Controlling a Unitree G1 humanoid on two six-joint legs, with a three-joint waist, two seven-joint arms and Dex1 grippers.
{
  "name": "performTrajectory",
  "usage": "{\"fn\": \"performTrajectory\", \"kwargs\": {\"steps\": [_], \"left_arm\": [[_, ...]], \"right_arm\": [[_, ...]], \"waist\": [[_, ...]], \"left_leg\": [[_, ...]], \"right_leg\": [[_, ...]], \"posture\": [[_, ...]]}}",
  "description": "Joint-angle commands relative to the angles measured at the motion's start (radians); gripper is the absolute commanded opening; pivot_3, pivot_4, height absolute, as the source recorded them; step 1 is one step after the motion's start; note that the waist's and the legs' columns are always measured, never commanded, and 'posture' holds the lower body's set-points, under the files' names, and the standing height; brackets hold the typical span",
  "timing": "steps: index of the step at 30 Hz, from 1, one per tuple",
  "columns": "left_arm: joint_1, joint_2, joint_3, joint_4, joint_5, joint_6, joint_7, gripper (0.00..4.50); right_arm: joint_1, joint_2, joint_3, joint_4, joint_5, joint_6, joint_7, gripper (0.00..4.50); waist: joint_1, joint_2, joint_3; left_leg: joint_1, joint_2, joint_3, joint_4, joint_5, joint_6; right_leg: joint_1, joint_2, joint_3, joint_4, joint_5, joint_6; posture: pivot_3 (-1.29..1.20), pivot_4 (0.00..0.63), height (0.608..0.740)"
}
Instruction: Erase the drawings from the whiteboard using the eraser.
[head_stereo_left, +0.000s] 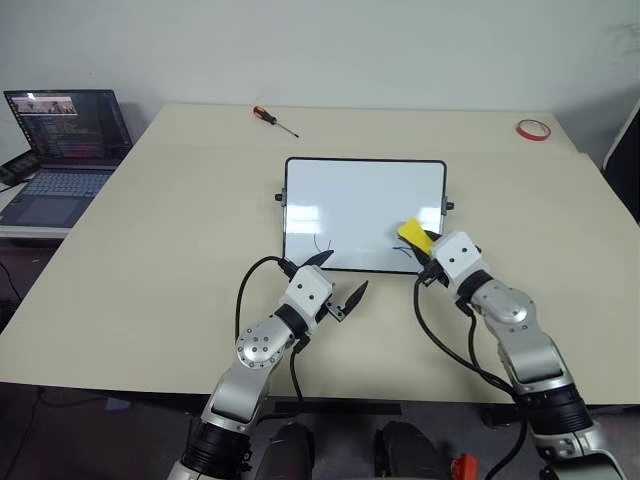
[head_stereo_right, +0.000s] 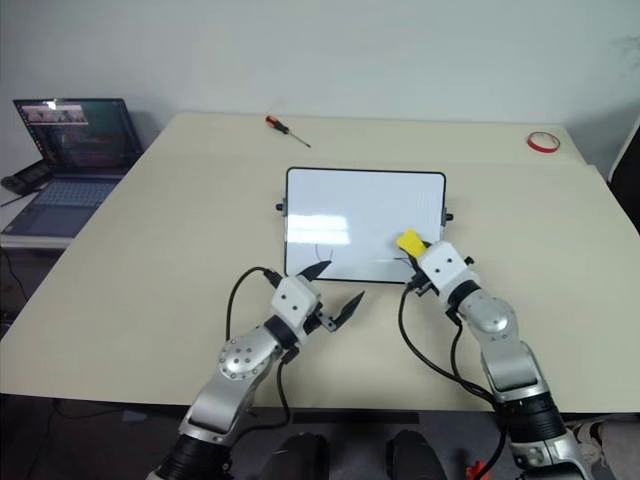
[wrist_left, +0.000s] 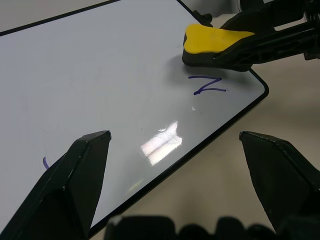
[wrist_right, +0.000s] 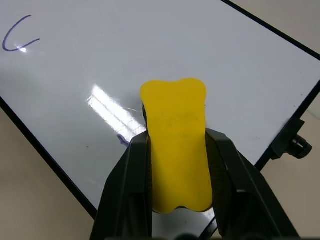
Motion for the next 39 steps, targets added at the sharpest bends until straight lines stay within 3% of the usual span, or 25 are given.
{"fn": "performTrajectory", "kwargs": {"steps": [1,10,22,39], "left_arm": [[0.003,-0.006,-0.009,-0.044,0.006,-0.002,0.011,4.5],[-0.008,-0.005,0.0,-0.04,0.005,0.0,0.01,4.5],[-0.015,-0.008,-0.006,-0.044,0.005,0.006,0.016,4.5],[-0.022,-0.019,-0.014,-0.019,0.004,-0.016,0.018,4.5]], "right_arm": [[-0.018,-0.002,0.022,-0.004,-0.011,-0.023,0.016,1.14],[-0.056,0.004,0.059,0.035,-0.025,-0.03,0.03,1.14],[-0.07,-0.043,0.075,0.048,-0.117,0.097,0.026,1.14],[0.008,-0.183,0.039,-0.039,-0.115,0.168,0.087,1.14]], "waist": [[0.0,0.0,0.0],[0.0,0.0,0.0],[0.0,0.0,0.0],[0.007,0.0,0.0]], "left_leg": [[0.0,0.0,0.0,0.0,0.0,0.0],[0.0,0.0,0.0,0.0,0.0,0.0],[0.001,0.0,-0.001,0.002,0.0,0.0],[0.001,0.0,-0.001,0.004,0.0,0.0]], "right_leg": [[0.0,0.0,0.0,0.0,0.0,0.0],[0.0,0.0,0.0,0.0,0.0,0.0],[0.002,0.0,-0.001,0.001,0.0,0.0],[0.003,0.0,-0.001,0.0,0.001,0.001]], "posture": [[0.0,0.15,0.74],[0.0,0.15,0.74],[0.0,0.15,0.74],[0.0,0.15,0.74]]}}
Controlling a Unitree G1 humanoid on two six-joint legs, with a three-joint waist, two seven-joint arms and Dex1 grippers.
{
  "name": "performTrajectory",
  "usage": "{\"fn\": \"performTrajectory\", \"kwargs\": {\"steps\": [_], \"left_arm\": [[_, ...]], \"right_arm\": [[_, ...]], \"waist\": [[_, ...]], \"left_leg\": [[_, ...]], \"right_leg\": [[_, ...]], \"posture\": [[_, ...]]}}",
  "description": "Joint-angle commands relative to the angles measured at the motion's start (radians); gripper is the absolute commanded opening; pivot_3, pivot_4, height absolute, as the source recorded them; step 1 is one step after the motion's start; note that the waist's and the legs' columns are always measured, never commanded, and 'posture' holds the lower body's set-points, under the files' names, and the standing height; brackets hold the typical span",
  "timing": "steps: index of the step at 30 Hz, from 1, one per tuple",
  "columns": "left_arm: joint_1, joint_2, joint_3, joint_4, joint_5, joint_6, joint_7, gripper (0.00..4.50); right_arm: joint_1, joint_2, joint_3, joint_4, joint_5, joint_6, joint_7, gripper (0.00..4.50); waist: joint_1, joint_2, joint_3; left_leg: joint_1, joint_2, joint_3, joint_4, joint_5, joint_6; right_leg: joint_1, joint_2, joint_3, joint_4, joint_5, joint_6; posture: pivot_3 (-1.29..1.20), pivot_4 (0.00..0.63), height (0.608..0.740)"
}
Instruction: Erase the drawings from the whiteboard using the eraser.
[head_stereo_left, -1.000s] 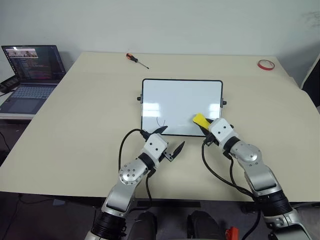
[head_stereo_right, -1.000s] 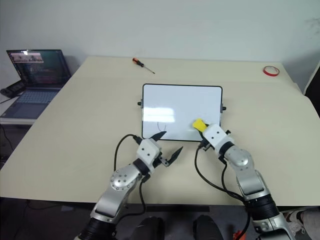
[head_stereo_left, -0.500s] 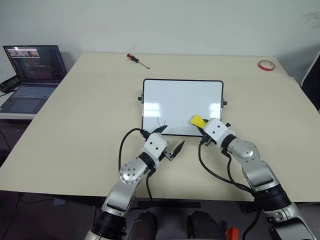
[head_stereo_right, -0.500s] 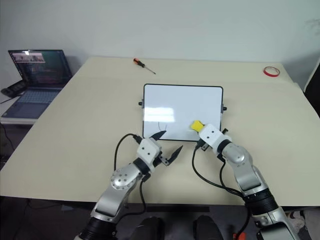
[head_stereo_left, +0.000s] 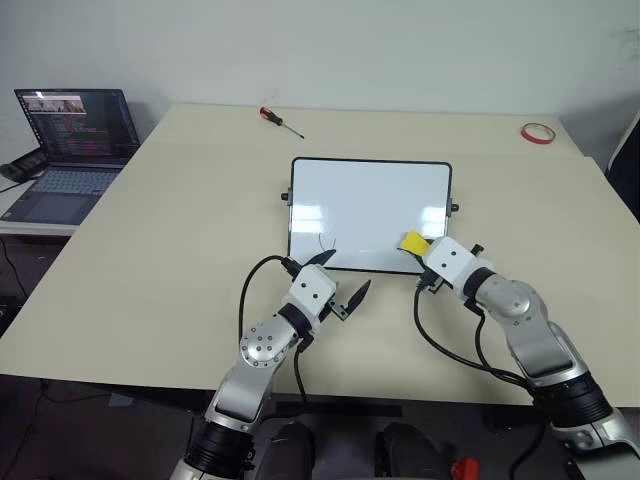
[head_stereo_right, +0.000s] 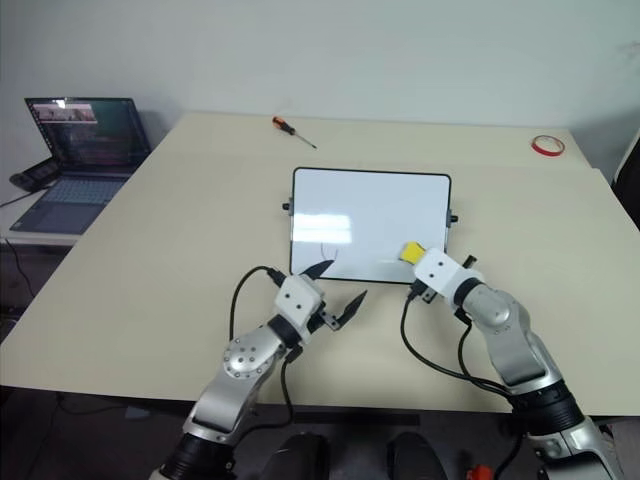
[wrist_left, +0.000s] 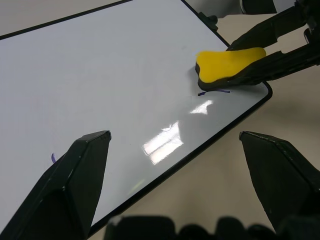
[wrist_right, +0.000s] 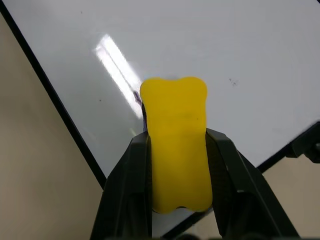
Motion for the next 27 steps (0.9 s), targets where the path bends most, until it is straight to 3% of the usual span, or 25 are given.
{"fn": "performTrajectory", "kwargs": {"steps": [1,13,21,27], "left_arm": [[-0.013,-0.005,-0.002,-0.019,-0.002,-0.028,0.003,4.5],[-0.011,-0.012,-0.001,-0.009,0.003,-0.038,0.013,4.5],[-0.025,-0.019,-0.003,0.005,0.005,-0.043,0.01,4.5],[-0.031,-0.016,0.002,0.01,0.004,-0.045,0.004,4.5]], "right_arm": [[0.031,-0.027,-0.033,-0.004,-0.009,0.038,0.009,1.14],[0.123,-0.084,-0.06,-0.069,-0.004,0.06,0.044,1.14],[0.058,0.012,-0.087,-0.071,0.038,0.01,-0.013,1.14],[-0.017,0.079,-0.033,-0.021,0.008,-0.012,-0.042,1.14]], "waist": [[0.0,0.0,0.0],[-0.002,0.0,0.0],[-0.007,0.0,0.0],[-0.008,0.0,0.0]], "left_leg": [[0.0,0.0,0.0,0.0,0.0,0.0],[0.001,0.0,0.0,0.0,0.0,0.0],[0.0,0.0,0.001,0.0,0.0,0.0],[0.0,0.0,0.001,-0.001,0.0,0.0]], "right_leg": [[0.0,0.0,0.0,0.0,0.0,0.0],[0.0,0.0,0.0,0.0,0.0,0.0],[0.0,0.0,0.001,0.0,0.0,0.0],[-0.001,0.001,0.001,0.0,0.0,0.0]], "posture": [[0.0,0.15,0.74],[0.0,0.15,0.74],[0.0,0.15,0.74],[0.0,0.15,0.74]]}}
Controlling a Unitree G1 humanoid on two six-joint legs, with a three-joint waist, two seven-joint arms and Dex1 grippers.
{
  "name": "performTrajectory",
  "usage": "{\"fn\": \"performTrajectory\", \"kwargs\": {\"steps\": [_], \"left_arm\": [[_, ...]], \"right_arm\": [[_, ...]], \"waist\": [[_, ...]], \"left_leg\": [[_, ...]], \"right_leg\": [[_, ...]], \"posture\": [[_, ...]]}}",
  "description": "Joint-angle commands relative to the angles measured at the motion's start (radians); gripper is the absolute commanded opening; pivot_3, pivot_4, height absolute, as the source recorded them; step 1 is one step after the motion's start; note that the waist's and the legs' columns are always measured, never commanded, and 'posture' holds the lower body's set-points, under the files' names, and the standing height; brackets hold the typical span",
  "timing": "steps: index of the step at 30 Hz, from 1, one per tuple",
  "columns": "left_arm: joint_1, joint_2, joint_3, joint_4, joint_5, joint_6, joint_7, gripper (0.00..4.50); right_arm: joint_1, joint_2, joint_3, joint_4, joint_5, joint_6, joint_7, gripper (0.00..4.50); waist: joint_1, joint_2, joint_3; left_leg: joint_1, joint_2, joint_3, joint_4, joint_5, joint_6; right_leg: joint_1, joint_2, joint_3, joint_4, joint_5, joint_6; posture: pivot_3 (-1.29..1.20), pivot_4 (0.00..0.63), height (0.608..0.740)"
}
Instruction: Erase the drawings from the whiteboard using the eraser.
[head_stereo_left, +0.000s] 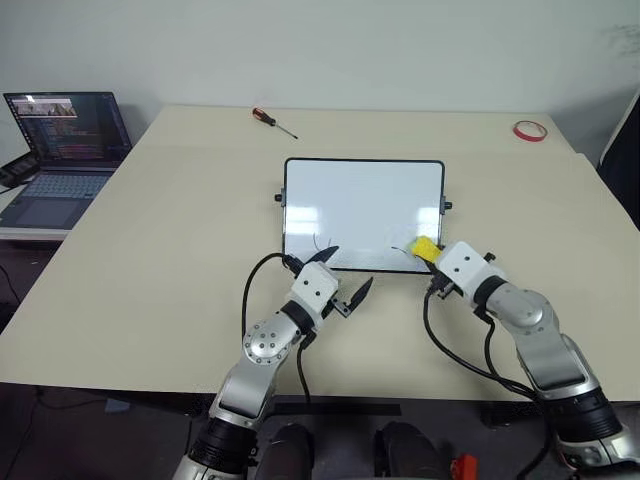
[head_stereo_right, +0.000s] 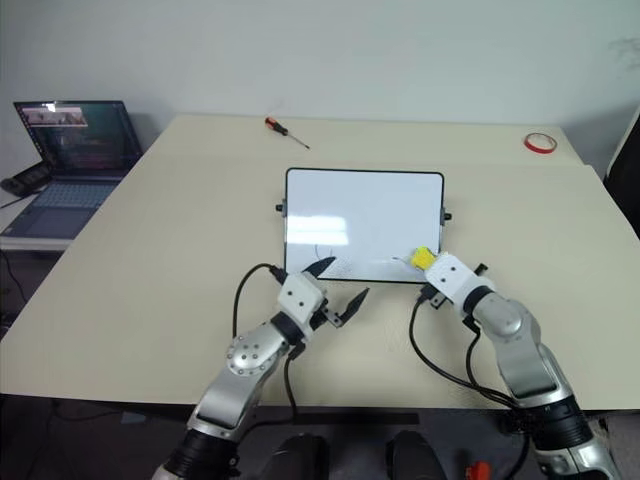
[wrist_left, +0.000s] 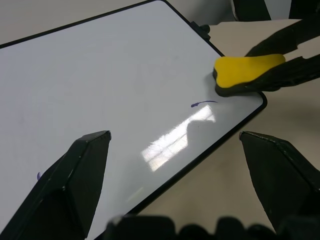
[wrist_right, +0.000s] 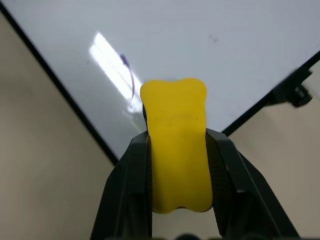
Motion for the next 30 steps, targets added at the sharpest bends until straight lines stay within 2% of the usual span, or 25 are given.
{"fn": "performTrajectory", "kwargs": {"steps": [1,8,16,25,30], "left_arm": [[-0.009,0.002,0.001,-0.014,0.0,-0.024,0.002,4.5],[-0.005,0.006,0.003,-0.024,0.0,-0.017,0.004,4.5],[0.009,0.007,0.002,-0.04,0.004,-0.006,0.013,4.5],[0.01,0.006,0.001,-0.044,0.003,-0.001,0.01,4.5],[0.0,0.008,0.005,-0.029,0.0,-0.007,0.008,4.5]], "right_arm": [[-0.045,0.036,0.026,0.008,-0.013,-0.034,-0.023,1.14],[-0.111,0.091,0.087,0.062,-0.036,-0.054,-0.028,1.14],[-0.102,0.042,0.129,0.094,-0.108,0.002,0.009,1.14],[-0.011,-0.022,0.061,0.02,-0.087,0.071,0.034,1.14],[0.076,-0.072,-0.021,-0.027,-0.071,0.118,0.03,1.14]], "waist": [[0.002,0.0,0.0],[0.002,0.0,0.0],[0.003,0.0,0.0],[0.009,0.0,0.0],[0.014,0.0,0.0]], "left_leg": [[0.0,0.0,0.0,0.0,0.0,0.0],[-0.001,0.0,0.0,0.0,0.0,0.0],[0.0,0.0,-0.001,0.0,0.0,0.0],[0.0,-0.001,-0.001,0.001,0.0,0.0],[0.0,-0.001,-0.002,0.001,0.0,0.0]], "right_leg": [[0.0,0.0,0.0,0.0,0.0,0.0],[-0.001,0.0,0.0,0.0,0.0,0.0],[0.0,0.0,-0.001,0.0,0.0,0.0],[0.001,-0.001,-0.001,0.0,0.0,0.0],[0.002,-0.001,-0.001,0.0,0.0,0.0]], "posture": [[0.0,0.15,0.74],[0.0,0.15,0.74],[0.0,0.15,0.74],[0.0,0.15,0.74],[0.0,0.15,0.74]]}}
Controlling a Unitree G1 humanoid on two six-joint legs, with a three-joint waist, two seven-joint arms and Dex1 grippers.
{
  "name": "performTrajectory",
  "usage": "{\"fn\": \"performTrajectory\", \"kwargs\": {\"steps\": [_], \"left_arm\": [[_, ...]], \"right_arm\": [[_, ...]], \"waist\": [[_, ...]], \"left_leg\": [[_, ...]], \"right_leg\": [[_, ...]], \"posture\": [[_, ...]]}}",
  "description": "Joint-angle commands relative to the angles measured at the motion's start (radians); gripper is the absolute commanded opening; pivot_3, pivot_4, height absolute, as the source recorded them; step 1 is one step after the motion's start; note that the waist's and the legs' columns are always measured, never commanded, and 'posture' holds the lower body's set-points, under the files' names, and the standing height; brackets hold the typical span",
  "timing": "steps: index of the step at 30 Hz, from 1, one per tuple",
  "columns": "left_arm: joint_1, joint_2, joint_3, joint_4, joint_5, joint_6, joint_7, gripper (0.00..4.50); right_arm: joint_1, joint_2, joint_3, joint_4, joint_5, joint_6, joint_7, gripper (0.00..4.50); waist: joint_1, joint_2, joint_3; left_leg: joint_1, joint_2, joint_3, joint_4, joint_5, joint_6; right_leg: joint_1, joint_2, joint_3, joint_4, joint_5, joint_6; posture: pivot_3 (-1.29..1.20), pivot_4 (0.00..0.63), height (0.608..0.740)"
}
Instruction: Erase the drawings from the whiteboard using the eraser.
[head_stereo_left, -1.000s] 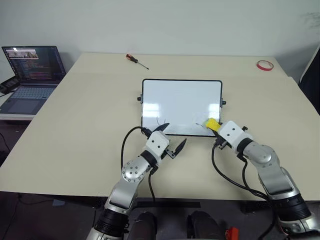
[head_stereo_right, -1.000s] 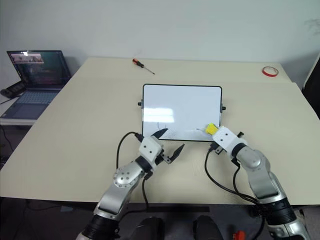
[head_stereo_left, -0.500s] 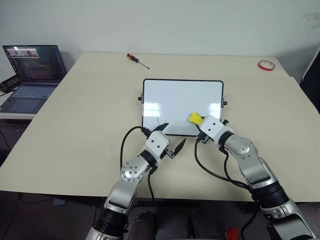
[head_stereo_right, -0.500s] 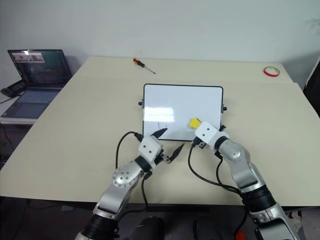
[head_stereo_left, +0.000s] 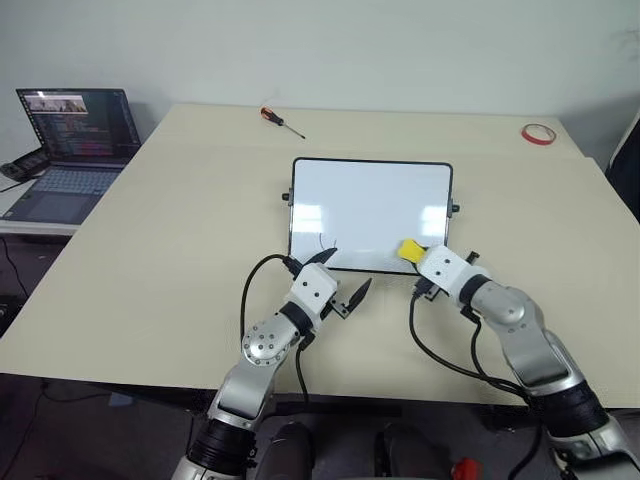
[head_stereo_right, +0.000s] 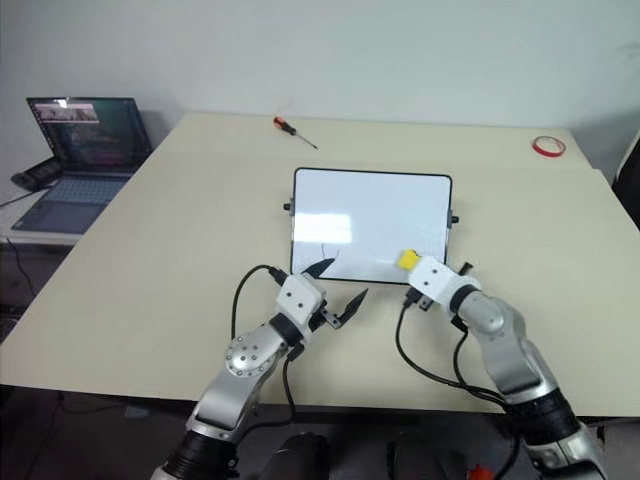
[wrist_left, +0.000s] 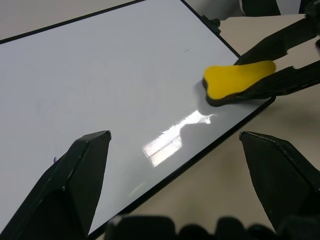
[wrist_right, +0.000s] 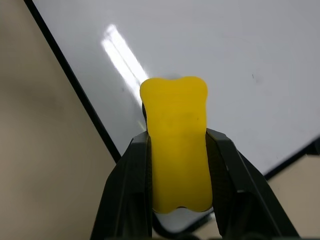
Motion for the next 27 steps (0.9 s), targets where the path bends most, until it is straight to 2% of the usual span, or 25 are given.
{"fn": "performTrajectory", "kwargs": {"steps": [1,9,19,22,27], "left_arm": [[-0.014,-0.003,0.004,-0.024,-0.002,-0.014,0.006,4.5],[-0.032,-0.006,0.001,-0.003,-0.004,-0.026,-0.001,4.5],[-0.017,0.018,0.013,-0.017,-0.012,-0.03,-0.008,4.5],[0.002,0.034,0.02,-0.039,-0.016,-0.024,-0.012,4.5],[0.04,0.05,0.041,-0.071,-0.023,-0.01,0.002,4.5]], "right_arm": [[0.051,-0.04,-0.083,0.0,0.005,0.075,-0.003,1.14],[0.071,-0.028,-0.104,-0.041,0.017,0.094,-0.02,1.14],[0.09,0.122,-0.193,-0.112,0.217,0.002,-0.039,1.14],[0.135,0.143,-0.251,-0.183,0.31,-0.036,-0.016,1.14],[0.266,0.106,-0.302,-0.259,0.342,-0.115,0.005,1.14]], "waist": [[0.001,0.0,0.0],[0.003,0.0,0.0],[-0.008,0.0,0.0],[-0.009,0.0,0.0],[-0.008,0.0,0.0]], "left_leg": [[0.0,0.0,0.0,0.0,0.0,0.0],[0.001,0.0,0.0,0.0,0.0,0.0],[0.0,0.0,0.001,0.0,0.0,0.0],[-0.001,0.0,0.001,-0.001,0.0,0.0],[-0.001,0.0,0.001,-0.001,0.0,0.0]], "right_leg": [[0.0,0.0,0.0,0.0,0.0,0.0],[0.001,0.0,0.0,0.0,0.0,0.001],[-0.001,0.0,0.001,0.0,0.0,0.001],[-0.002,0.0,0.001,0.0,0.0,0.0],[-0.002,0.0,0.001,-0.001,0.0,0.0]], "posture": [[0.0,0.15,0.74],[0.0,0.15,0.74],[0.0,0.15,0.74],[0.0,0.15,0.74],[0.0,0.15,0.74]]}}
